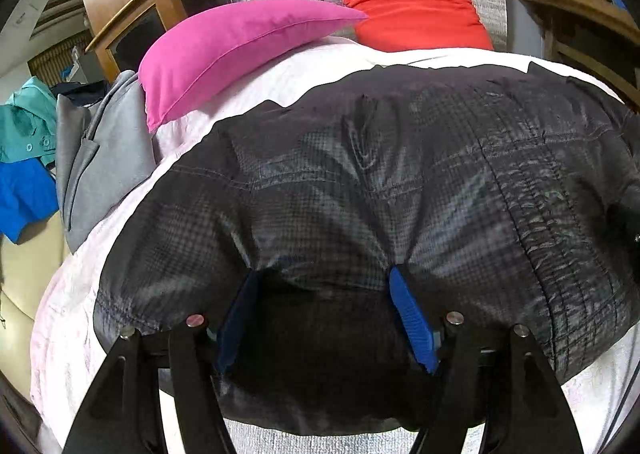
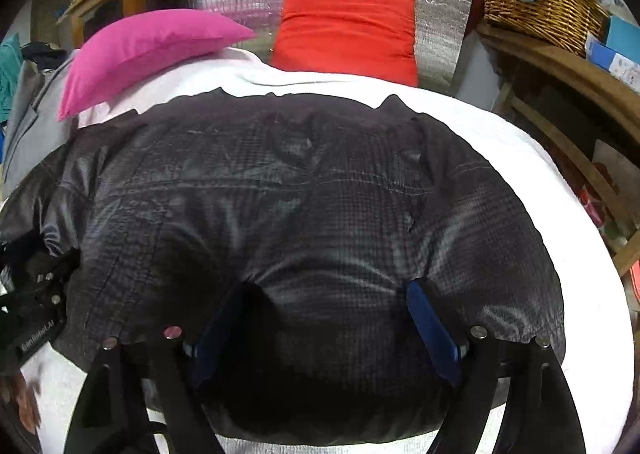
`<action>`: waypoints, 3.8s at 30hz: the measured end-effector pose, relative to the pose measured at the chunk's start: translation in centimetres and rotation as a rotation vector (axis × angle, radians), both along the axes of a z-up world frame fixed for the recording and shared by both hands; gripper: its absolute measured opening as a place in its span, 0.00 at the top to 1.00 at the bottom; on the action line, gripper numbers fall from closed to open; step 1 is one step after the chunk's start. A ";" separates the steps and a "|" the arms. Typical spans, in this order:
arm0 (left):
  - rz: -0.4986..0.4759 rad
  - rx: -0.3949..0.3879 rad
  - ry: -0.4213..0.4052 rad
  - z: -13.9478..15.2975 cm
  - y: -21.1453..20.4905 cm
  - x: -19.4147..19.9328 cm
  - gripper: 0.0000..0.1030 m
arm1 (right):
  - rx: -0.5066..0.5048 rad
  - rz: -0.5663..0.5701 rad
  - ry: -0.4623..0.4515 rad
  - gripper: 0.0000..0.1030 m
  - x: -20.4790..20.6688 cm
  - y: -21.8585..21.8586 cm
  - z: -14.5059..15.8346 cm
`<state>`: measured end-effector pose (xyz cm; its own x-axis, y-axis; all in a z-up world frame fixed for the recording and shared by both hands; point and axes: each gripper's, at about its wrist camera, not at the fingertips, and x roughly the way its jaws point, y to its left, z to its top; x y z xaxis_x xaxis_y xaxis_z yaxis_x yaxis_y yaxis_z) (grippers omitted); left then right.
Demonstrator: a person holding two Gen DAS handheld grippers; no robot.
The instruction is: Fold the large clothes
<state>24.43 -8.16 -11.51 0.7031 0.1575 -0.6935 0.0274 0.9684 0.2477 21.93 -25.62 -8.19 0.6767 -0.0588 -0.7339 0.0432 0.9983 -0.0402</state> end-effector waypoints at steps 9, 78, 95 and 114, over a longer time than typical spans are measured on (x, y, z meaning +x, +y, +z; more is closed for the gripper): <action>0.099 -0.095 -0.119 5.6 7.2 -1.9 0.32 | 0.184 -0.086 -0.083 0.16 -3.0 -5.4 3.9; -0.003 -0.461 0.260 5.8 13.5 9.8 0.82 | 0.512 0.127 0.191 0.81 7.7 -12.2 6.9; -0.016 -0.482 0.291 1.7 11.6 -7.2 0.48 | 0.543 0.011 0.274 0.59 -11.4 -16.4 0.2; -0.017 -0.197 0.161 5.9 8.4 -2.0 0.35 | 0.392 -0.036 0.147 0.24 -5.5 -19.1 2.7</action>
<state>22.41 0.26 -5.58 0.5822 -0.0025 -0.8130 0.0682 0.9966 0.0457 16.47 -44.69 -5.51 0.5656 0.2223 -0.7941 0.1006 0.9372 0.3340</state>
